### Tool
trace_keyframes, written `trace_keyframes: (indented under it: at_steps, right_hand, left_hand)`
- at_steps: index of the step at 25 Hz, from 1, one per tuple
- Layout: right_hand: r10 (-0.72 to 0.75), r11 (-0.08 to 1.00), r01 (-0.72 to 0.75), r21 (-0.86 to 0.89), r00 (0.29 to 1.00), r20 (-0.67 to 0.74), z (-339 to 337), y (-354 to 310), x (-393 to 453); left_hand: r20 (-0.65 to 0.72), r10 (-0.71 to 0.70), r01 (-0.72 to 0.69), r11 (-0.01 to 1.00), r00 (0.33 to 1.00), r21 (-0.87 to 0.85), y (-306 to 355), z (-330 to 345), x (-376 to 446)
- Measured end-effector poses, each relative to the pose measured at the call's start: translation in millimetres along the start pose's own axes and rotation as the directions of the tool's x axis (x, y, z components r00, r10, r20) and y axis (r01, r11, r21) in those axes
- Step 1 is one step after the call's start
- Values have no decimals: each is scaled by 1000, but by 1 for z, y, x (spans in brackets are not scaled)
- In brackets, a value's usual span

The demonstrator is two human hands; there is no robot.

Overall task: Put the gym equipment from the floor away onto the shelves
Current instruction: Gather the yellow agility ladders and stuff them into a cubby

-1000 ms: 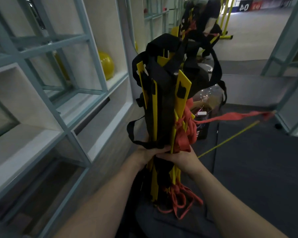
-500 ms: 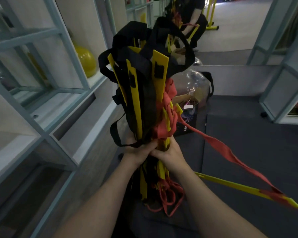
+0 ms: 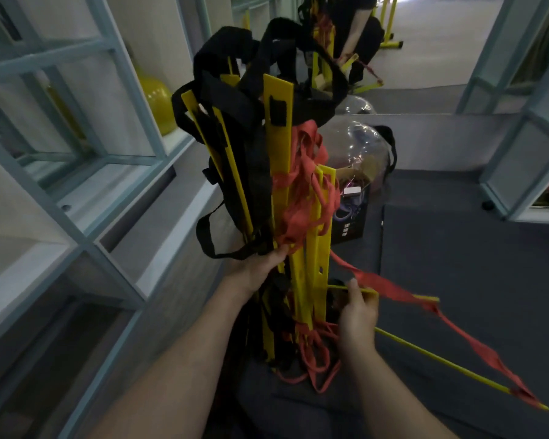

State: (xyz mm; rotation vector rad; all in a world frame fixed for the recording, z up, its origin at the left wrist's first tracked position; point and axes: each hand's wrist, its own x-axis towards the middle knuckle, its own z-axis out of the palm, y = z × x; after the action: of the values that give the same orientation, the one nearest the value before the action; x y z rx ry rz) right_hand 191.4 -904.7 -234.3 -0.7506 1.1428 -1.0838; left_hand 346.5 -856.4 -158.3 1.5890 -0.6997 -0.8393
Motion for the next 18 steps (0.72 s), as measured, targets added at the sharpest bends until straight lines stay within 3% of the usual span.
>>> trace_keyframes:
  at_steps: [3, 6, 9, 11, 13, 16, 18]
  right_hand:
    - [19, 1000, -17, -21, 993, 116, 25, -42, 13]
    - [17, 995, -38, 94, 975, 221, 47, -92, 24]
    - [-17, 984, -46, 173, 938, 346, 48, -105, 29]
    - [-83, 985, 11, 173, 907, 413, 48, -97, 34]
    - [-108, 992, 59, 111, 854, 509, 53, -95, 33]
    - [32, 999, -25, -20, 829, 559, 65, -103, 25]
    - [74, 996, -36, -79, 836, 544, 75, -98, 26]
  left_hand:
    - [136, -143, 134, 988, 980, 78, 9, 6, -4]
    - [255, -45, 33, 998, 966, 51, 7, 15, -2]
    - [343, -59, 53, 998, 938, 27, 2, 17, 4]
    - [285, -139, 125, 990, 948, 69, 0, 17, 3]
    - [214, -68, 47, 993, 974, 104, -1, 19, 2]
    - [112, 120, -131, 987, 986, 98, 3, 18, 0]
    - [58, 49, -52, 998, 997, 44, 3, 11, 0]
